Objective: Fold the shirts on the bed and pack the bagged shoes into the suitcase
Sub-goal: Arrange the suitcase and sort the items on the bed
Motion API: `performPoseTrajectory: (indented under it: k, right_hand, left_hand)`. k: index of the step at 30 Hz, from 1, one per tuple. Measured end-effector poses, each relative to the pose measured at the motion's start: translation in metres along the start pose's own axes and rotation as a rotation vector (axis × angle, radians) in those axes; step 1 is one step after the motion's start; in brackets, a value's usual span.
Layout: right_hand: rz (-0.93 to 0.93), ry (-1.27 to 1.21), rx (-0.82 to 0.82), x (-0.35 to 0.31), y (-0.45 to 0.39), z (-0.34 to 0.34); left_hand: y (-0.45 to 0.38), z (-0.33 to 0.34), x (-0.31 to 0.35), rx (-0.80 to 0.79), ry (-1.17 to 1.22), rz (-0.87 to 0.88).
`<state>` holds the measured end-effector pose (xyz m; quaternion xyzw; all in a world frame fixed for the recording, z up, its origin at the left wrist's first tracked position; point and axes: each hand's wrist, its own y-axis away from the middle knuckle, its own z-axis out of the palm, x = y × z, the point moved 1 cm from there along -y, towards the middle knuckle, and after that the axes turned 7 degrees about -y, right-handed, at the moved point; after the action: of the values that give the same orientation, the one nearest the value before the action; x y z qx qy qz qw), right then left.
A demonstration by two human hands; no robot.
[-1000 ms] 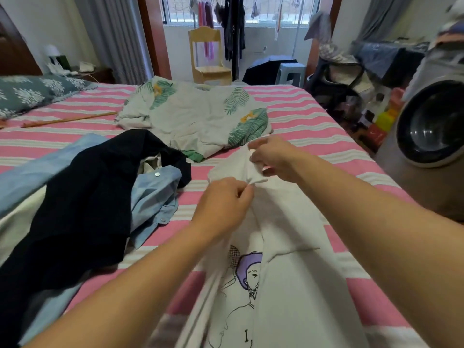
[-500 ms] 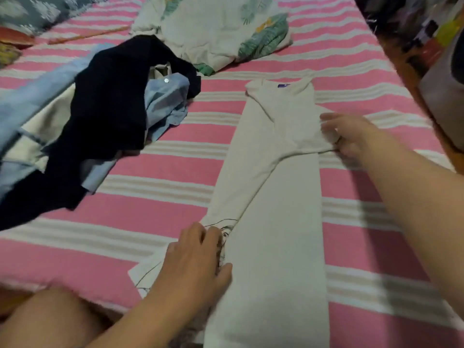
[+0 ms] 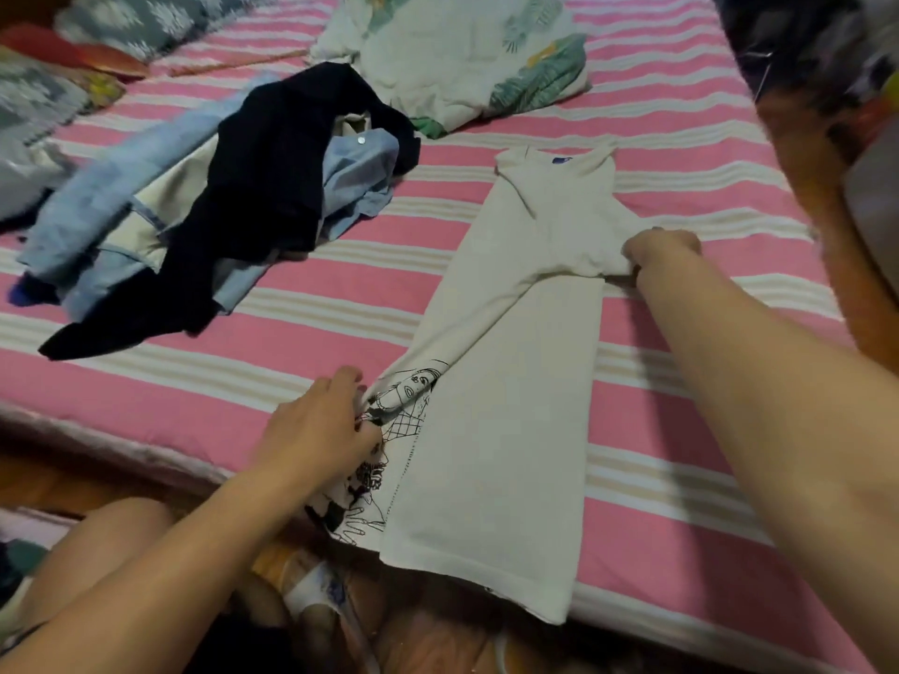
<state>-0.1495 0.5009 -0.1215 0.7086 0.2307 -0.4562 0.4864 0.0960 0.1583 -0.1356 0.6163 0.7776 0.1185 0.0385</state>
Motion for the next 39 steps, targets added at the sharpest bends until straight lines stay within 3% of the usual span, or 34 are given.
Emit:
performPoseTrajectory:
  k: [4,8,12,18,25,30,33,35,37,38,39]
  right_hand:
    - [0.167,-0.168,-0.180,0.001,-0.010,-0.001]
    - [0.254,-0.151,-0.239,-0.001,-0.015,0.005]
    - [0.159,-0.290,-0.252,-0.024,-0.024,0.008]
    - [-0.040,-0.406,-0.209,-0.052,-0.023,-0.019]
    - [0.078,-0.192,-0.166,-0.005,-0.030,-0.050]
    - [-0.065,-0.127,-0.123,-0.026,-0.041,-0.036]
    - [-0.160,0.036,-0.099,-0.037,-0.043,-0.038]
    - [-0.162,0.183,-0.073,-0.028,-0.039,-0.040]
    - [-0.200,0.271,0.034,-0.010,-0.029,-0.040]
    - [-0.249,0.330,0.100,0.001,-0.016,-0.038]
    - [-0.299,0.381,0.128,0.012,0.002,-0.036]
  left_hand:
    - [-0.001,-0.004,-0.002,-0.147,0.249,-0.131]
    - [0.010,-0.030,-0.002,-0.097,0.306,-0.012]
    - [0.045,-0.061,0.043,-0.103,0.482,0.178]
    - [0.067,-0.017,0.122,-0.232,0.367,0.343]
    - [0.073,0.049,0.141,-0.205,0.214,0.322]
    - [0.076,0.031,0.150,-0.207,0.155,0.410]
    - [0.081,0.033,0.162,-0.296,0.091,0.414]
    - [0.087,0.035,0.162,-0.490,0.139,0.441]
    - [0.089,0.030,0.147,-0.706,0.391,0.405]
    - [0.088,0.025,0.131,-0.717,0.509,0.367]
    - [0.083,0.019,0.111,-0.631,0.562,0.306]
